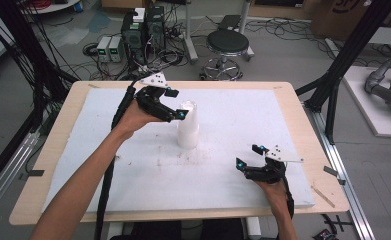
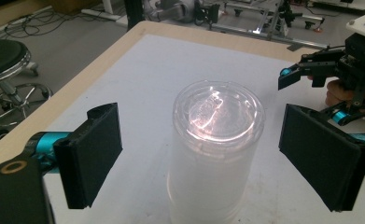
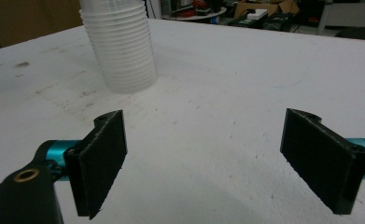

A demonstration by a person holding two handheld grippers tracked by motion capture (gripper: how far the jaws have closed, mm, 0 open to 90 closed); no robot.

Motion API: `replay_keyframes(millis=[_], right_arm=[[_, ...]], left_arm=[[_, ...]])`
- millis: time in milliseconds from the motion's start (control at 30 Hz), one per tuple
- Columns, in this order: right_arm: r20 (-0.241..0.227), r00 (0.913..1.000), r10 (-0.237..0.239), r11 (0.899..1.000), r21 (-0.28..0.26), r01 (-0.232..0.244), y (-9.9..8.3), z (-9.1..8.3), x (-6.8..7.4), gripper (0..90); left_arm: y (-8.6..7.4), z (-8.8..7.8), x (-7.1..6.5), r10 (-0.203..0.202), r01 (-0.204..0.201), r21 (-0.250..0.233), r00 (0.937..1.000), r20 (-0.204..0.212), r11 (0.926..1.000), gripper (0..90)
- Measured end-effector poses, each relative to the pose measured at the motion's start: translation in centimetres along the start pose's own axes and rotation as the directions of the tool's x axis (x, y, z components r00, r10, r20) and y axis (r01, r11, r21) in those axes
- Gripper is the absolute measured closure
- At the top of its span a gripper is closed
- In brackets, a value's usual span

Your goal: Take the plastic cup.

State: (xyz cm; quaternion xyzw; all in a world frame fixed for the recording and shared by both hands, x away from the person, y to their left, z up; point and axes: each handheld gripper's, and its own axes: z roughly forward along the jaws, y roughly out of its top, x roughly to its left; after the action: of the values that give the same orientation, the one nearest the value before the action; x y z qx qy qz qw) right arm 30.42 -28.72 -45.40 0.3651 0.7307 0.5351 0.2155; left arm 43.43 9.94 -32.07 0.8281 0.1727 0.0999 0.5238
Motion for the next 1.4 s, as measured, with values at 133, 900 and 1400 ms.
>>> replay_keyframes(millis=[133,900,1400], right_arm=[[0.002,1.0000,-0.001,1.000,0.000,0.001,0.0,0.0,0.0,14.6],[-0.002,0.9999,0.012,1.000,0.003,-0.012,0.0,0.0,-0.1,14.6],[-0.002,0.9999,0.015,1.000,0.009,-0.015,0.0,0.1,-0.1,14.6]], left_arm=[[0.2,1.0,0.0,0.004,-0.004,0.024,1.0000,0.003,0.9997,13.2],[-0.3,4.1,-0.3,0.020,-0.026,0.161,0.9992,0.036,0.9866,17.0],[-0.3,4.3,-0.3,0.018,-0.028,0.194,0.9984,0.053,0.9806,31.3]])
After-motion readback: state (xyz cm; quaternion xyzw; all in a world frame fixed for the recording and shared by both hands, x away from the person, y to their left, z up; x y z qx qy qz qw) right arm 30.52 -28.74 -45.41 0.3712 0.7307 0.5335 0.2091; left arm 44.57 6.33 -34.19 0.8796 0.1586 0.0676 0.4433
